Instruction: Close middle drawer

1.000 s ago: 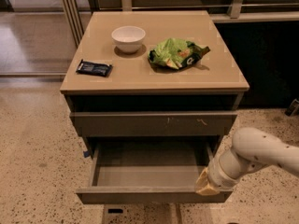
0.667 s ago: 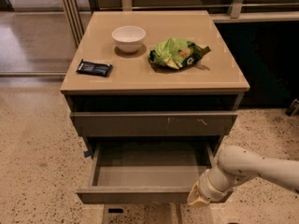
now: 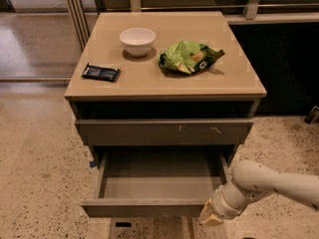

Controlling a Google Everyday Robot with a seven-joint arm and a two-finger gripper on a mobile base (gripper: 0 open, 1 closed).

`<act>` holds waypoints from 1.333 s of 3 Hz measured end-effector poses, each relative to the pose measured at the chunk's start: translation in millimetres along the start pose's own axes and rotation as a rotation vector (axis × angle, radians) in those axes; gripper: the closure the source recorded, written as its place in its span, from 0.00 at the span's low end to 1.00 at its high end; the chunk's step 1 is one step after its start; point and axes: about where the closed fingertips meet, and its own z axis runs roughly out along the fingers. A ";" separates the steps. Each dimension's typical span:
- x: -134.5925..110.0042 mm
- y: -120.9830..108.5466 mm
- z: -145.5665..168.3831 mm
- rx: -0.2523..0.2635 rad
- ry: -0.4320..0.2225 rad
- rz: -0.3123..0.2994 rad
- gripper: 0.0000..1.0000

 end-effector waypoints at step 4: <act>13.6 -43.7 25.1 0.238 -0.158 -0.224 1.00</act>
Offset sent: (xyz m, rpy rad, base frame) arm 0.0245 -0.0075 -0.0363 0.0682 -0.3659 0.1010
